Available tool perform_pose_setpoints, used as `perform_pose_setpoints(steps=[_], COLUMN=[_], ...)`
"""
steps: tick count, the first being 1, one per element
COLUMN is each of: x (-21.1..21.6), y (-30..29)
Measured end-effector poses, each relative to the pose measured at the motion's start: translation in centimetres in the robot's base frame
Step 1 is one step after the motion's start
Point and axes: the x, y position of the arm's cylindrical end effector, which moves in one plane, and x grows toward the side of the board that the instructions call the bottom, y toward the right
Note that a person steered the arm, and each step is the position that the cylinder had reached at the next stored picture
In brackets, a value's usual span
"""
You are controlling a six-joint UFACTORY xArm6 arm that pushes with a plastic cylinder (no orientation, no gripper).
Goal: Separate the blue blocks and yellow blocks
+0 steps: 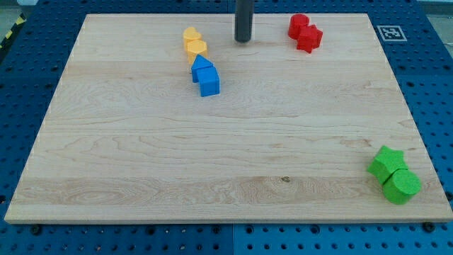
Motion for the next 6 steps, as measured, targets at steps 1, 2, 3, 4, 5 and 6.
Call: perform_pose_setpoints(steps=[1,2,3,4,5,6], x=[-3.4,-3.0,-1.0,0.8,2.4,3.8], y=[-3.6,-6.2,-7.4,-7.4,-7.4,-7.4])
